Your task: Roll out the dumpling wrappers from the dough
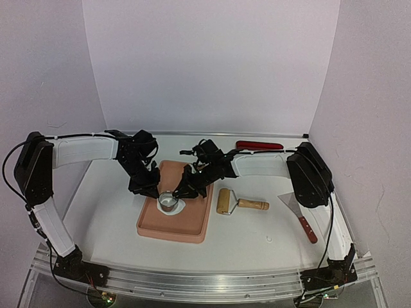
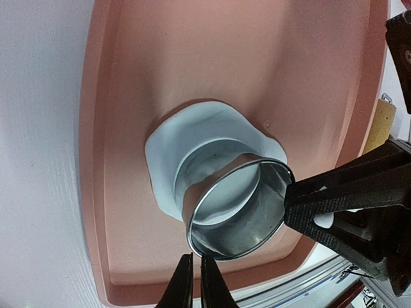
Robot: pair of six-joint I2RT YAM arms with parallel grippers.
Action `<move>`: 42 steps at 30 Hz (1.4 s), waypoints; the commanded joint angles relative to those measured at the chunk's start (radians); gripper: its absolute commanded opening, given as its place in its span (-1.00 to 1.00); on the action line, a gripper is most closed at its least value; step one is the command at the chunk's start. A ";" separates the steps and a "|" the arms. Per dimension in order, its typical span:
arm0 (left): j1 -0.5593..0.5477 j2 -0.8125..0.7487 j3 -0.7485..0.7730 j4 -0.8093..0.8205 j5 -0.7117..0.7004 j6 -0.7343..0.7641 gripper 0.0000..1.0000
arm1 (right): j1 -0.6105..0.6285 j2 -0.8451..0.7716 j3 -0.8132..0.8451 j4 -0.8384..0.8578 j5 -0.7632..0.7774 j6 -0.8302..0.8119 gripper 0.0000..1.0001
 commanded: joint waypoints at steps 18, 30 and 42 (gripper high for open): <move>0.004 0.066 0.023 0.019 0.014 0.045 -0.88 | 0.004 0.034 0.030 0.019 -0.007 -0.016 -0.75; 0.004 0.099 0.019 0.027 0.015 0.050 -0.90 | 0.003 0.041 0.031 0.019 -0.013 -0.021 -0.76; 0.005 0.125 -0.016 0.028 0.012 0.053 -0.92 | -0.017 0.058 -0.006 0.019 -0.023 -0.049 -0.78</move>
